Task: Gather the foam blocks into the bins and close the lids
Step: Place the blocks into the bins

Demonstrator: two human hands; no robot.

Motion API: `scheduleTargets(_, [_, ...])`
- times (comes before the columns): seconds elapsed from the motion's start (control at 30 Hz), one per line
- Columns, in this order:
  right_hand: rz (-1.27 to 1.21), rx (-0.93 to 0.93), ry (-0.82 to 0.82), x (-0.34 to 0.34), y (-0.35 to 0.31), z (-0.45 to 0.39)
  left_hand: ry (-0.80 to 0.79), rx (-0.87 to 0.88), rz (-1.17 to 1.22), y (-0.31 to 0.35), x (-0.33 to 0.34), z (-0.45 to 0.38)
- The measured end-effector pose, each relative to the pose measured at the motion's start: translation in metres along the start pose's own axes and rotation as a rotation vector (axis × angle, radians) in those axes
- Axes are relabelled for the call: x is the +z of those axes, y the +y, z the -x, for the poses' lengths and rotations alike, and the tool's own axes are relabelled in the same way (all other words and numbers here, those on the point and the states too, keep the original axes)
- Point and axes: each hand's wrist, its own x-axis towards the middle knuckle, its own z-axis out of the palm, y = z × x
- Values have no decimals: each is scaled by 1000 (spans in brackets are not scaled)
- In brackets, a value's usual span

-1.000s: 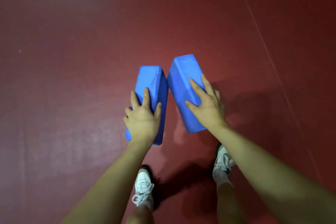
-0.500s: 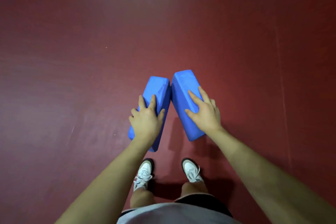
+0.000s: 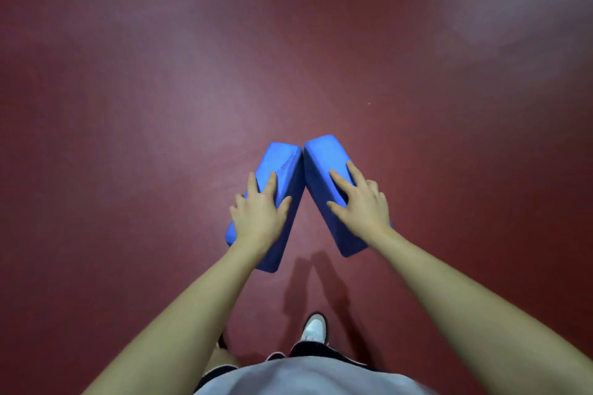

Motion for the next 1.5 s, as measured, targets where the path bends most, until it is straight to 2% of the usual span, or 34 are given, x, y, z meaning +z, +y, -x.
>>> scheduleTargets(0.17, [18,-286,-24,12,-104,1,103,-279,83,-93,-33,41])
scheduleTargets(0.33, [67,-593,-85,46,-228,41,188,-573,146,-207,-57,118])
scheduleTargets(0.63, [72,-1105,-194,133,-491,209,348,-1024,149,-432,-98,317])
scheduleTargets(0.87, [57,-1387,-221,168,-640,319,484,-1280,166,-547,-127,433])
scheduleTargets(1.23, [-58,-1608,-345,226,-858,374,590,-1552,179,-711,-174,464])
scheduleTargets(1.5, [-66,-1771,-320,241,-1070,375,678,-1663,203,-873,-262,436])
